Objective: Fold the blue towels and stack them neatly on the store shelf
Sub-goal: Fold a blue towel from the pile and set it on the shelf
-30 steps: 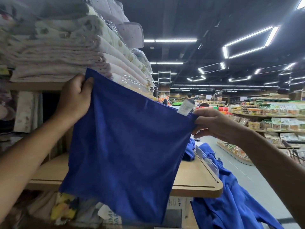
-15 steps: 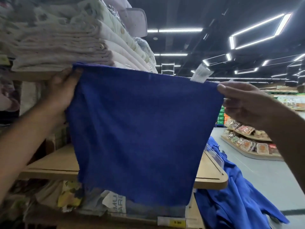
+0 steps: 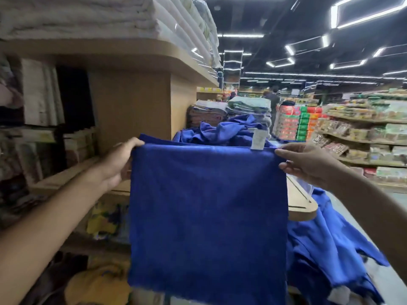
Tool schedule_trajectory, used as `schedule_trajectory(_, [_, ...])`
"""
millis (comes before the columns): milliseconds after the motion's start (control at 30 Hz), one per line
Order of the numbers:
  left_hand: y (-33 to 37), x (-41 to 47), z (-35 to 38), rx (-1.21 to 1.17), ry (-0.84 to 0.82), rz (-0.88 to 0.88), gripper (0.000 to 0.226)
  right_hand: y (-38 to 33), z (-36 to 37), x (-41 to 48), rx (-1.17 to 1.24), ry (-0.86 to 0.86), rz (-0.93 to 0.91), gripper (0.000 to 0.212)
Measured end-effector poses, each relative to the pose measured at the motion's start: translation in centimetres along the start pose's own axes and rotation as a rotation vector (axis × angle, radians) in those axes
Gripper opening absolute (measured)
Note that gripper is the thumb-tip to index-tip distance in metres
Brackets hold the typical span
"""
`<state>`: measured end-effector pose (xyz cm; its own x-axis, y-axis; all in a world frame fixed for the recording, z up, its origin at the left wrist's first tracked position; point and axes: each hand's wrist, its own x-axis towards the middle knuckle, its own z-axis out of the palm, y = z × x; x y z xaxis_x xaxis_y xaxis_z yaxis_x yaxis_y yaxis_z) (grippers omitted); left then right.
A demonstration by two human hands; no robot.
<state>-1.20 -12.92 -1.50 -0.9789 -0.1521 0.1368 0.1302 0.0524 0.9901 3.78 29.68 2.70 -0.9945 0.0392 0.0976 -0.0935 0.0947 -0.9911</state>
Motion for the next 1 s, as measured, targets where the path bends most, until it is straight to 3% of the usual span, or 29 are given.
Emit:
schedule_trajectory(100, [-0.7, 1.5, 1.3, 0.015, 0.066, 0.037, 0.026, 0.8, 0.7, 1.4, 0.062, 0.044, 0.010, 0.008])
schedule_trajectory(200, [0.1, 3.8, 2.5, 0.088, 0.084, 0.191, 0.029, 0.2, 0.8, 3.7, 0.102, 0.104, -0.035, 0.011])
schedule_trajectory(333, [1.4, 7.3, 4.2, 0.465, 0.215, 0.410, 0.039, 0.3, 1.3, 8.0, -0.033, 0.201, -0.112, 0.018])
schedule_trajectory(433, [0.4, 9.3, 5.6, 0.727, 0.298, 0.407, 0.045, 2.5, 1.8, 11.4, -0.225, 0.283, -0.086, 0.026])
schedule_trajectory(533, [-1.9, 10.6, 6.3, 0.789, 0.255, 0.348, 0.046, 5.6, 2.5, 13.1, -0.354, 0.298, -0.002, 0.024])
schedule_trajectory(667, [-4.8, 11.3, 5.8, 0.905, 0.212, 0.299, 0.047, 7.9, 2.7, 13.7, -0.372, 0.357, -0.050, 0.027])
schedule_trajectory(1000, [1.3, 13.0, 5.2, 0.402, 0.183, 0.501, 0.034, 1.7, 0.5, 14.5, -0.039, 0.325, -0.178, 0.007])
